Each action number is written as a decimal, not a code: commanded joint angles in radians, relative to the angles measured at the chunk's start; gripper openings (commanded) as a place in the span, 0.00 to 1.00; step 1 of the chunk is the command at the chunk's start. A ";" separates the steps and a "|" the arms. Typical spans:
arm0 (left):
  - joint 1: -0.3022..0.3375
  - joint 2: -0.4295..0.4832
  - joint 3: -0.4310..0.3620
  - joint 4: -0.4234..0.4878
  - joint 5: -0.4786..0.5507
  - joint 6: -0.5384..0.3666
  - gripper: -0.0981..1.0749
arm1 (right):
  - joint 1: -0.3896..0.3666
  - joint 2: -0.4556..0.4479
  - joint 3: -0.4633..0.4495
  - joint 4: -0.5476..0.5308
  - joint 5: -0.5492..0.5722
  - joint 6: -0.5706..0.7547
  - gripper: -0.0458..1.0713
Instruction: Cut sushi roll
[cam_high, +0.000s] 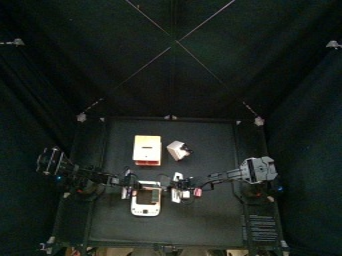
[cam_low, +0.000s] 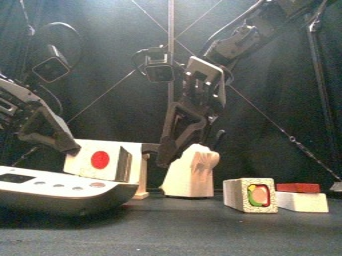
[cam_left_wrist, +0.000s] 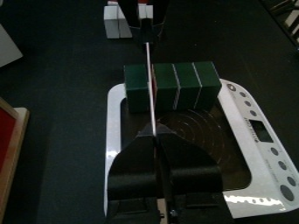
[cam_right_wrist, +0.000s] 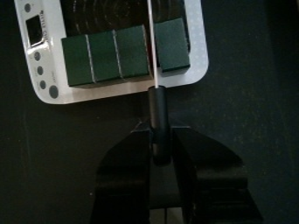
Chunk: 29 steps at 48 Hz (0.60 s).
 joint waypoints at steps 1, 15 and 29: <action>-0.002 0.002 0.008 -0.005 0.008 0.003 0.30 | 0.000 -0.002 -0.009 0.002 0.003 -0.002 0.49; 0.005 0.002 0.006 -0.005 0.008 0.006 0.30 | 0.000 0.002 -0.018 0.000 0.003 -0.003 0.49; 0.008 0.000 0.006 -0.003 0.008 0.008 0.30 | -0.009 -0.009 -0.025 -0.008 0.003 -0.005 0.49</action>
